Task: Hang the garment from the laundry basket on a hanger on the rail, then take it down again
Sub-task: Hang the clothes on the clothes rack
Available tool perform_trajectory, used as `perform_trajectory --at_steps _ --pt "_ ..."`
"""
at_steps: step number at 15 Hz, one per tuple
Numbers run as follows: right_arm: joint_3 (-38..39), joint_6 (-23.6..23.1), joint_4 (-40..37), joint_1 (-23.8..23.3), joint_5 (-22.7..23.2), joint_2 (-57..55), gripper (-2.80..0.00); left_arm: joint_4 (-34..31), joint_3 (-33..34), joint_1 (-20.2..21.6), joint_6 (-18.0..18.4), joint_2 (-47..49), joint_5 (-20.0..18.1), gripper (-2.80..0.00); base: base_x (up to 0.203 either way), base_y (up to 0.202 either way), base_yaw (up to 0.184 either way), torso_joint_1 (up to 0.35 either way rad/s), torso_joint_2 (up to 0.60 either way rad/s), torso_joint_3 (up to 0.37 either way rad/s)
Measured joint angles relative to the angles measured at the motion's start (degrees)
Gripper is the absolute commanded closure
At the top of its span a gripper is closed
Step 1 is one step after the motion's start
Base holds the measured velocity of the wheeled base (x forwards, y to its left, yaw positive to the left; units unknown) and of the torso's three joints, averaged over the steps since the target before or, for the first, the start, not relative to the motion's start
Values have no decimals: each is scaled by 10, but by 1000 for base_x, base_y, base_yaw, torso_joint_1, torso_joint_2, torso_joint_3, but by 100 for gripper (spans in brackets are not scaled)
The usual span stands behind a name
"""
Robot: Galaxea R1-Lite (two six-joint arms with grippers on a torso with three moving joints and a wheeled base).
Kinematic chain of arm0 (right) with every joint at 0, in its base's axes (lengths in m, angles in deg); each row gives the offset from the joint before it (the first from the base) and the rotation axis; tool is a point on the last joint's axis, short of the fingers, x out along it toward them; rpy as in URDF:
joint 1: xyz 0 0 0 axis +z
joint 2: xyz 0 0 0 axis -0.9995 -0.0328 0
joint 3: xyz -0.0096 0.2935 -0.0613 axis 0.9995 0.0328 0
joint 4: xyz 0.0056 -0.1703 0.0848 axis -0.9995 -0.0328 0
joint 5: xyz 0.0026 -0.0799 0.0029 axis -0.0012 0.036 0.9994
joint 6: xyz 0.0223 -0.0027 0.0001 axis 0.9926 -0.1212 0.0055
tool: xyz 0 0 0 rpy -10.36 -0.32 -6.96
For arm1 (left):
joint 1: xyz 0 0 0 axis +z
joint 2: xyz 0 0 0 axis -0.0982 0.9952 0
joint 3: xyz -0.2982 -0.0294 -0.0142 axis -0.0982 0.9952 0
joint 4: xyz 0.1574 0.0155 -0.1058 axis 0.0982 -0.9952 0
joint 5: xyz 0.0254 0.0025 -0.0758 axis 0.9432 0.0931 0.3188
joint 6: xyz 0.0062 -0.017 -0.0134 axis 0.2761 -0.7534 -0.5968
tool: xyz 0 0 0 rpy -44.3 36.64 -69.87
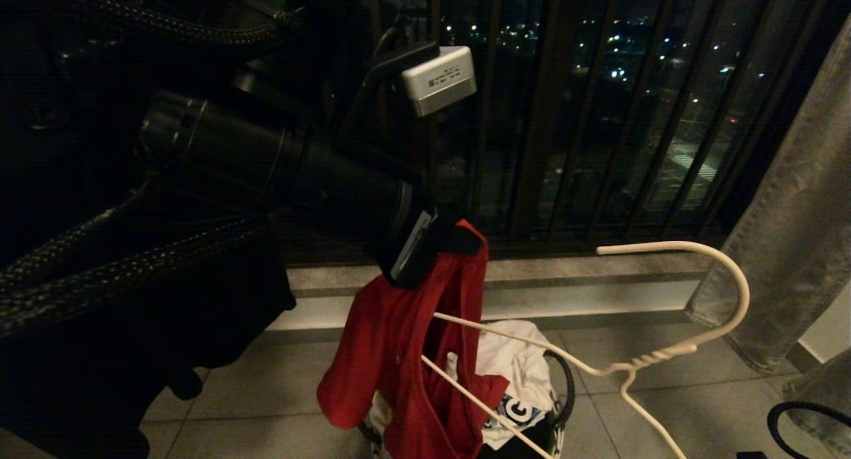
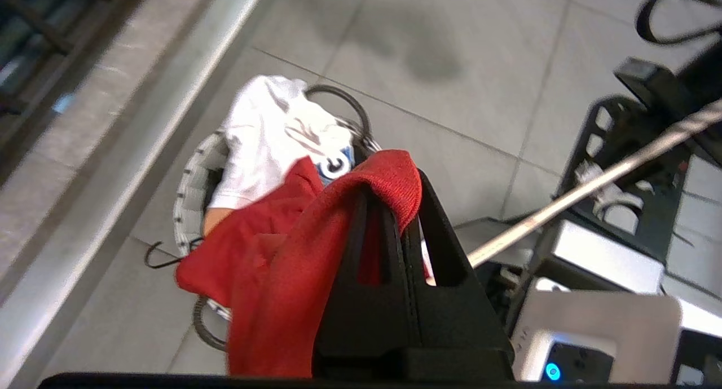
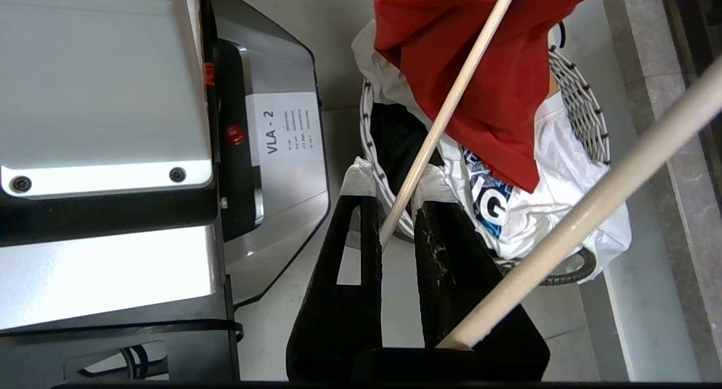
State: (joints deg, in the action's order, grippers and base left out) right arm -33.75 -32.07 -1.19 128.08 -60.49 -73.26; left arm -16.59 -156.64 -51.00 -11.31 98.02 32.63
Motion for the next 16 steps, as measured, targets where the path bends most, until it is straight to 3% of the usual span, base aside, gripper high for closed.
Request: perform_trajectory --at_steps 7,16 --pt "7 -1 6 -20 1 -3 0 -5 20 -9 1 -29 -35 0 0 0 0 0 0 0" --pt "-10 0 88 -93 42 -68 0 -31 -64 -26 12 -12 -34 0 0 0 0 0 0 0"
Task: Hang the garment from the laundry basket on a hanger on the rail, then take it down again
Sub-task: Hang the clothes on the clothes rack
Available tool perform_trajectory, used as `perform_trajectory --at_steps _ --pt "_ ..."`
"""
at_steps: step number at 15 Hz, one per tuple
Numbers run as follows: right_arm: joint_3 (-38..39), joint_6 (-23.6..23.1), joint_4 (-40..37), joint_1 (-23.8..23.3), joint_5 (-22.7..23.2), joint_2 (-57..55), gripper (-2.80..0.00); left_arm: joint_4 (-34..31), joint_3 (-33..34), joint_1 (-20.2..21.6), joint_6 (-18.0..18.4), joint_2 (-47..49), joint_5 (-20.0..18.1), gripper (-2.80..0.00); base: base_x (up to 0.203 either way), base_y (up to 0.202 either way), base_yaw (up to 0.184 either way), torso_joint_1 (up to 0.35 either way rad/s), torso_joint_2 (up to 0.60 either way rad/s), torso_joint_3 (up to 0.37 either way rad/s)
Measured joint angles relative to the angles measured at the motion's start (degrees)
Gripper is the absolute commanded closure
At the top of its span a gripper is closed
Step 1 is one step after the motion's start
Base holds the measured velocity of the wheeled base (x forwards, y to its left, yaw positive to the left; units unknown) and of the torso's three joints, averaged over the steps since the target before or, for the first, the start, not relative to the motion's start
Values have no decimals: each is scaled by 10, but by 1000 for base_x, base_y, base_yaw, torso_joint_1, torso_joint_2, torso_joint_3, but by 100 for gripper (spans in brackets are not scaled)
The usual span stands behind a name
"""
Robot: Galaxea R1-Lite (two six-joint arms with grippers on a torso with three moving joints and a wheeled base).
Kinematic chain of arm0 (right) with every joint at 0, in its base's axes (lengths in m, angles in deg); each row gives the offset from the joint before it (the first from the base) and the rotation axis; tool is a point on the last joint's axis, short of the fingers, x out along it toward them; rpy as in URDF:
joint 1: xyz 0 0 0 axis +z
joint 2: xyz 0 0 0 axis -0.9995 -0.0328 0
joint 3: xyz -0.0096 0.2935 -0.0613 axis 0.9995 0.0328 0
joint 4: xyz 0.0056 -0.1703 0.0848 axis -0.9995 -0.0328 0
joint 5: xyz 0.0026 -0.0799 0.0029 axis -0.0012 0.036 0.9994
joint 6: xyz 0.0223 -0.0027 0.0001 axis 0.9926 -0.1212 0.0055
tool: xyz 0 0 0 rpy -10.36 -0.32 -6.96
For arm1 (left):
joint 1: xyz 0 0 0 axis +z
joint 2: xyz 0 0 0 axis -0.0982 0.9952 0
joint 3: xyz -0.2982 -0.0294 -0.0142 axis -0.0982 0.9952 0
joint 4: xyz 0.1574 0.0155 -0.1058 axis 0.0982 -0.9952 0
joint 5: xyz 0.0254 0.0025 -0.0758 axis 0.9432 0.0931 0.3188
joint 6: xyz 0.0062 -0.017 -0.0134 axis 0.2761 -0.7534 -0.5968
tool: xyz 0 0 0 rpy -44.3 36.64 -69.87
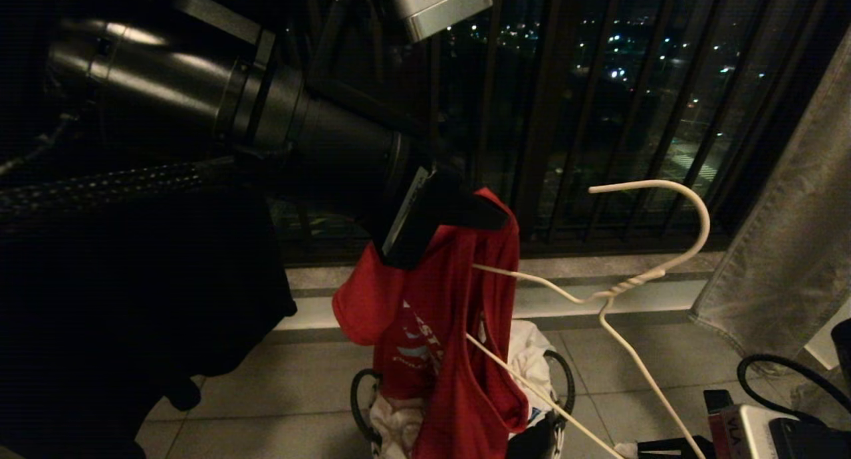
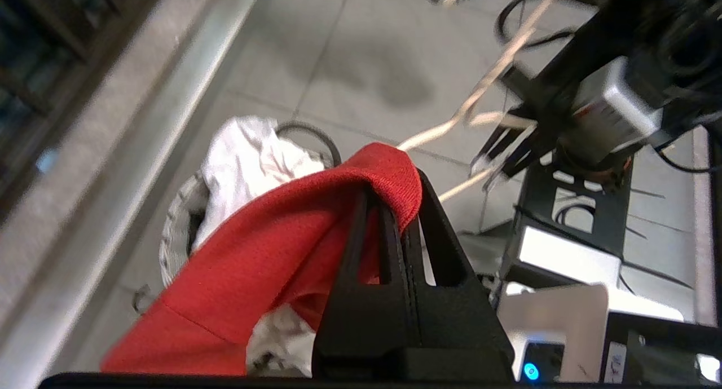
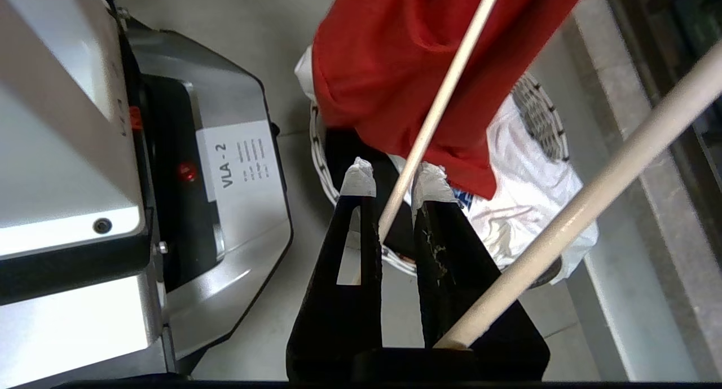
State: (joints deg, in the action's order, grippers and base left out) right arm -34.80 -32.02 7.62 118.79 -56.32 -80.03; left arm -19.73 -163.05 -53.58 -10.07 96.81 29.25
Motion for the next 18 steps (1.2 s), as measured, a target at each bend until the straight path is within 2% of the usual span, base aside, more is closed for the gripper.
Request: perform_trajectory --at_steps 4,11,18 --pt "-29 -16 10 -3 -1 -41 0 -13 -40 1 20 20 2 0 0 0 0 0 0 0" --pt "-84 -26 69 0 1 -141 0 -10 -49 8 57 61 3 0 0 0 0 0 0 0" --pt "-97 -26 84 5 1 -183 0 -12 -51 9 57 64 4 0 0 0 0 0 0 0"
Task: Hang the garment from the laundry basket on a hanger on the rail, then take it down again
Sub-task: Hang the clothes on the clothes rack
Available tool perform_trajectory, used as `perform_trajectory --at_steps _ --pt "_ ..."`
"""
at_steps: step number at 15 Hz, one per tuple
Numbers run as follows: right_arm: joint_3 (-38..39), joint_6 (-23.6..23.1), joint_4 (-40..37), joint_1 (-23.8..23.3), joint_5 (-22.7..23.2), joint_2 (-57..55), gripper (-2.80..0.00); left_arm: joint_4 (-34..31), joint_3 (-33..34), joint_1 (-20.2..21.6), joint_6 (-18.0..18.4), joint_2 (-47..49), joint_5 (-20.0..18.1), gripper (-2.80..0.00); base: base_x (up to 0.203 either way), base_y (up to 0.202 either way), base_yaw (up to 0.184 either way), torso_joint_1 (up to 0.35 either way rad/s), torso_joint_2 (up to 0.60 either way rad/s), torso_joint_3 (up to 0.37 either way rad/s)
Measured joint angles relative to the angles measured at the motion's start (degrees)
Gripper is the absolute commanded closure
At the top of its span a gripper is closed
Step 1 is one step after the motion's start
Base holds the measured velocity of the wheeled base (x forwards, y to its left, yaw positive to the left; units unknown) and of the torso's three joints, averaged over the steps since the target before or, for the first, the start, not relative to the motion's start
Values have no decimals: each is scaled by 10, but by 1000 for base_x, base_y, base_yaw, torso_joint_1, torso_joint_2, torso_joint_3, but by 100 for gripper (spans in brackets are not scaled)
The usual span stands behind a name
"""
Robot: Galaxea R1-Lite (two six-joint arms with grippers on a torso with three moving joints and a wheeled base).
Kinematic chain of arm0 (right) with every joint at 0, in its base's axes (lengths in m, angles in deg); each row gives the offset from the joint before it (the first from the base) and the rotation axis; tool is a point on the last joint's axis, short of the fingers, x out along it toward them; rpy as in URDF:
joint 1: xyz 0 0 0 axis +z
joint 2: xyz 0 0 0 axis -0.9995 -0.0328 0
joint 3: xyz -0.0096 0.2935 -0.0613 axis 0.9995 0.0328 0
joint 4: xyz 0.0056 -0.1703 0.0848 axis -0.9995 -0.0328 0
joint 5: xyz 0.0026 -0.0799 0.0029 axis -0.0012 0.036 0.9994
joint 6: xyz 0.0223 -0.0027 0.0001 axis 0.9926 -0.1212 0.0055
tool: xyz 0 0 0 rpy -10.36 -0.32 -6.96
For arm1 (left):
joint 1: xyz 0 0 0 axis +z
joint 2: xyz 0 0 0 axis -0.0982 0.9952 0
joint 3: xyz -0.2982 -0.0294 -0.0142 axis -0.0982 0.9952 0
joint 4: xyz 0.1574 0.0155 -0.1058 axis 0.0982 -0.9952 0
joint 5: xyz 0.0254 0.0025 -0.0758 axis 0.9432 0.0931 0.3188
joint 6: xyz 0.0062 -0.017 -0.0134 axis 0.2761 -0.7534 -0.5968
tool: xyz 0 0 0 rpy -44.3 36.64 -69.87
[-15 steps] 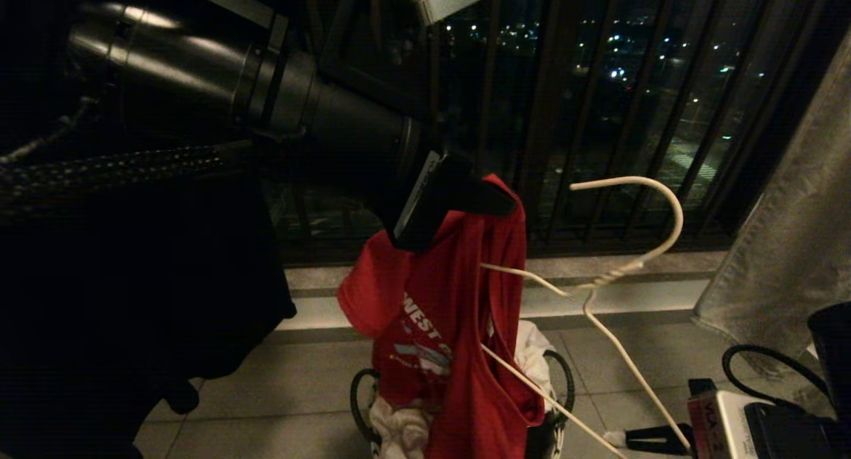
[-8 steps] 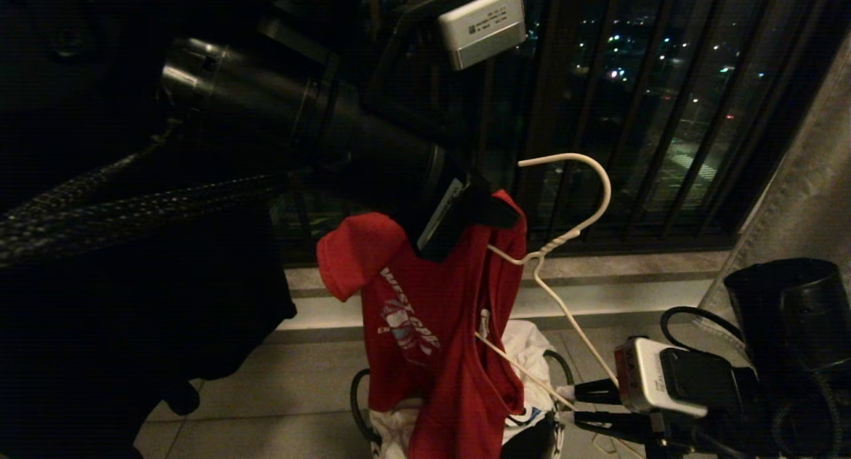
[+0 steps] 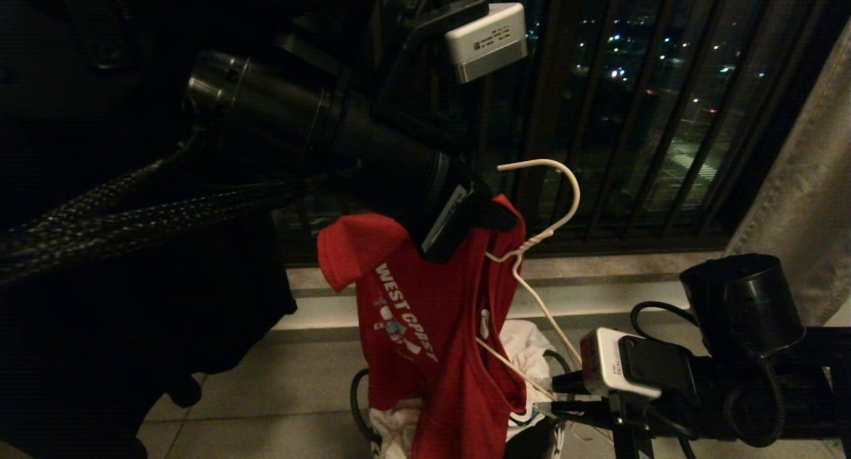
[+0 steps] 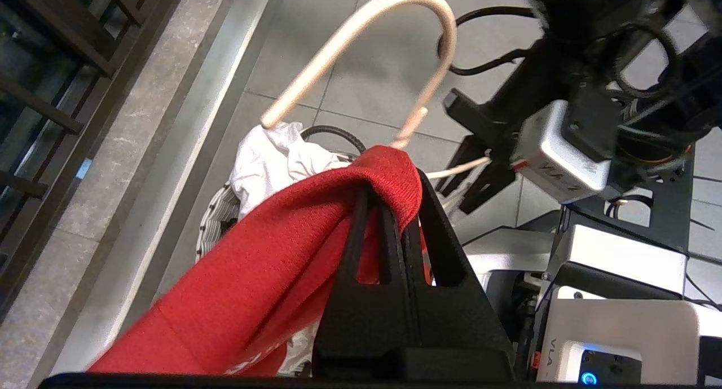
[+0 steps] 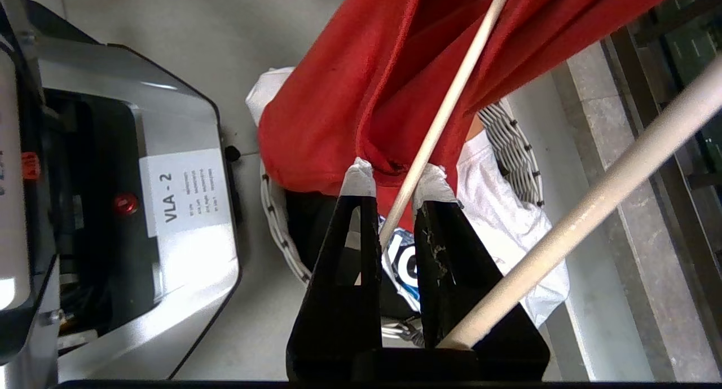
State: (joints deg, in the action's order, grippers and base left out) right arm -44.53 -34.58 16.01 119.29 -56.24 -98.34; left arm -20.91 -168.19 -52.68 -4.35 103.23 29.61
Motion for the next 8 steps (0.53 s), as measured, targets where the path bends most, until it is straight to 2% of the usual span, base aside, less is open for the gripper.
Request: perform_trajectory --at_steps 8 --pt "-5 0 4 3 0 -8 0 1 -1 0 14 10 6 0 0 0 0 0 0 0"
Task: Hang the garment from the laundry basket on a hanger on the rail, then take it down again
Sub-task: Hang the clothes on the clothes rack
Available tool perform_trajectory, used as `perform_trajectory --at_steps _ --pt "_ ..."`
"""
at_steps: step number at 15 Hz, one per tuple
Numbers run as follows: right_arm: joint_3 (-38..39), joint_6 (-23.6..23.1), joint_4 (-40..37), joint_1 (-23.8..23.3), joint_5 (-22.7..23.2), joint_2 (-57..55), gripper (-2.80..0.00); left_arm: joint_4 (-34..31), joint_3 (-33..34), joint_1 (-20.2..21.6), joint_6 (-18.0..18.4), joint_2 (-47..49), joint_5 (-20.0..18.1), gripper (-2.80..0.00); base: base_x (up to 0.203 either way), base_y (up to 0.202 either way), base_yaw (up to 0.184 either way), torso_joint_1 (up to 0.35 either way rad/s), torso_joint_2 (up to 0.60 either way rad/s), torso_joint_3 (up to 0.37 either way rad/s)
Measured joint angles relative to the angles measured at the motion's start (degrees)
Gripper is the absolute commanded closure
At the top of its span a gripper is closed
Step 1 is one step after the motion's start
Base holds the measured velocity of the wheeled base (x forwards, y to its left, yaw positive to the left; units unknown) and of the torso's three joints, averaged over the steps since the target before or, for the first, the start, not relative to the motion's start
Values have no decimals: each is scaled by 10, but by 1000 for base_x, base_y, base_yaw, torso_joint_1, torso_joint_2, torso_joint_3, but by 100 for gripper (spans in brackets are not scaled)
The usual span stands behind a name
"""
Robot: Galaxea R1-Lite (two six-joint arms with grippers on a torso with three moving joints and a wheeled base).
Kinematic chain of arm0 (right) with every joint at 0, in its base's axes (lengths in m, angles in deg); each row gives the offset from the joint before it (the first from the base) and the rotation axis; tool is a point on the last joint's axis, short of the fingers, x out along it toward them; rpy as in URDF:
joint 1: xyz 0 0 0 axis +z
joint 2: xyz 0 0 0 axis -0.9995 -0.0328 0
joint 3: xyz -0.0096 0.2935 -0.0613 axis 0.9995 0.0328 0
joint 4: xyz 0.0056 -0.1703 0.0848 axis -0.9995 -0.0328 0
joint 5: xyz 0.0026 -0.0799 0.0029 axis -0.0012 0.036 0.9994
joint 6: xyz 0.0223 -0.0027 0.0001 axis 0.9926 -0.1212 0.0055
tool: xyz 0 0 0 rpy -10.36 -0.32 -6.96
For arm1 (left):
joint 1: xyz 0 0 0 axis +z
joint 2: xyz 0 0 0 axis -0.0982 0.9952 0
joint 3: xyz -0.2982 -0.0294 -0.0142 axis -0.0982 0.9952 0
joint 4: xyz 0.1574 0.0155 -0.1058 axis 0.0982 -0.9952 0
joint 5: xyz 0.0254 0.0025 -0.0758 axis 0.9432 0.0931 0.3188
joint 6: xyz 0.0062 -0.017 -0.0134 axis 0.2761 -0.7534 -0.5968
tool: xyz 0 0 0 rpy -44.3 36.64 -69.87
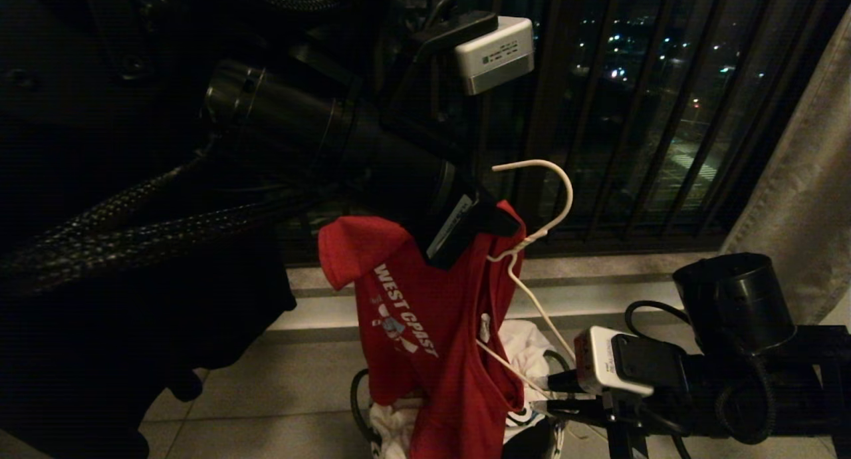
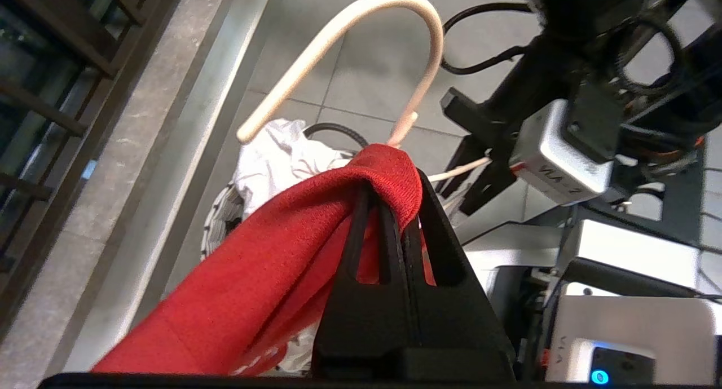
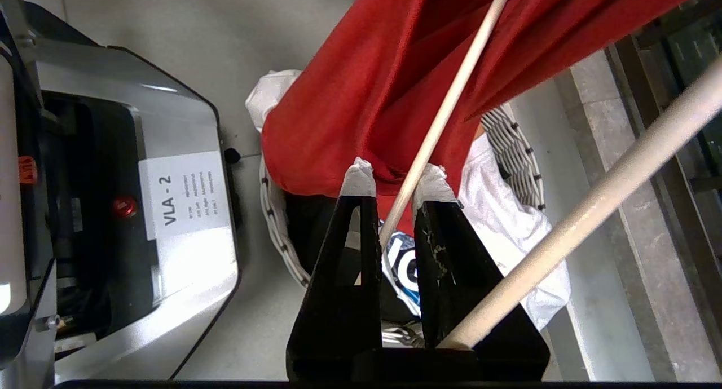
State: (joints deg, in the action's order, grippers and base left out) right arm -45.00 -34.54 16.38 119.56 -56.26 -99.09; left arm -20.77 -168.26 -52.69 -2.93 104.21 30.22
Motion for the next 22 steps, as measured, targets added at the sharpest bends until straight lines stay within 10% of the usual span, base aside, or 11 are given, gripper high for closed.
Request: perform_trajectory --at_steps 1,2,16,17,22 --pt "0 0 0 0 0 0 0 1 -1 1 0 2 1 0 0 0 0 0 0 0" --pt "0 0 0 0 0 1 0 1 -1 2 1 4 2 -280 0 0 0 0 0 0" --pt "-11 7 0 -1 0 5 0 -1 49 2 2 -38 54 -280 0 0 0 0 0 0" --pt "-11 7 0 -1 0 5 0 -2 61 1 1 -49 59 0 0 0 0 0 0 0" --pt "-15 16 0 -1 -1 7 0 -2 131 2 -8 -118 129 0 0 0 0 0 0 0"
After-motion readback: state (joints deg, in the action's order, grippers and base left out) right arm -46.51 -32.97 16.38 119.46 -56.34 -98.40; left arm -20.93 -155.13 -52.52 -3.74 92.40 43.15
